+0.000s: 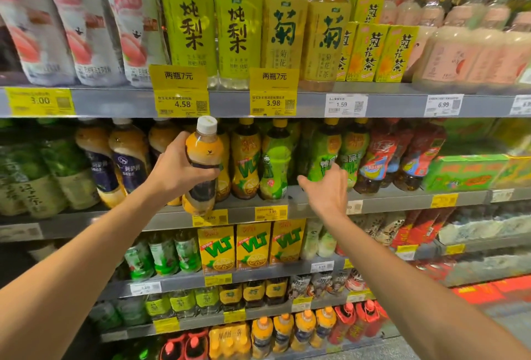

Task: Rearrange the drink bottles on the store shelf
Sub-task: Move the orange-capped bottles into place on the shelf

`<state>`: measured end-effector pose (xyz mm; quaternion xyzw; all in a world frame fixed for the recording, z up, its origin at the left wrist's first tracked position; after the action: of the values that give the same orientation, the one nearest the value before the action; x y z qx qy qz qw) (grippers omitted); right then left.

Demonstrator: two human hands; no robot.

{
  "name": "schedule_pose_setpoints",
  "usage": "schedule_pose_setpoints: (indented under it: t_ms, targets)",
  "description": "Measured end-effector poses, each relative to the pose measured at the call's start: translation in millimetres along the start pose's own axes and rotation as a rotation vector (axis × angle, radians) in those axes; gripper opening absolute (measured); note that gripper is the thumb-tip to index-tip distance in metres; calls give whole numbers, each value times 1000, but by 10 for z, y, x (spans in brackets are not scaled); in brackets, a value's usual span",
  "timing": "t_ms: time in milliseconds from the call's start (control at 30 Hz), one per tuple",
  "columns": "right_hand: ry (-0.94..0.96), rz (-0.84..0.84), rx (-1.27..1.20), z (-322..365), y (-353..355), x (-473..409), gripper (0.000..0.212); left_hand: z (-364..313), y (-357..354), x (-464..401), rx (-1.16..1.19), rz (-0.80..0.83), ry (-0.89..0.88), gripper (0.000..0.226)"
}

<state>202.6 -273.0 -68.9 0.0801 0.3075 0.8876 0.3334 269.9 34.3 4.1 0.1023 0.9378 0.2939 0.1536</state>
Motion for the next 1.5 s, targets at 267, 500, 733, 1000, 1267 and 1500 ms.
schedule_pose_setpoints:
  t_ms: [267, 500, 733, 1000, 1267, 1500]
  targets:
    - [-3, -53, -236, 290, -340, 250, 78, -21, -24, -14, -26, 8, -6, 58]
    - [70, -15, 121, 418, -352, 32, 48, -2, -13, -4, -8, 10, 13, 57]
    - [13, 124, 189, 288, -290, 117, 48, 42, 14, -7, -6, 9, 21, 62]
    - [92, 252, 110, 823, -995, 277, 57, 42, -11, 2, 29, 31, 16, 63]
    - [153, 110, 271, 762, -589, 31, 36, 113, 19, -50, 75, 45, -8, 57]
    - [190, 476, 233, 1058, -1128, 369, 33, 165, 22, -87, 83, 55, -11, 58]
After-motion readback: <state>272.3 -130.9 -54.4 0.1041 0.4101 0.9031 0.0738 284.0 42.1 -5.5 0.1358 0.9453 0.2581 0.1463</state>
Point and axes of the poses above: each hand's wrist, its own x-axis away from the middle knuckle, its own y-axis out of the back of the hand, z = x × y, the point moved 8 cm from there along -x, towards the middle knuckle, and after that the axes turned 4 degrees about z, right-handed, at the moved point
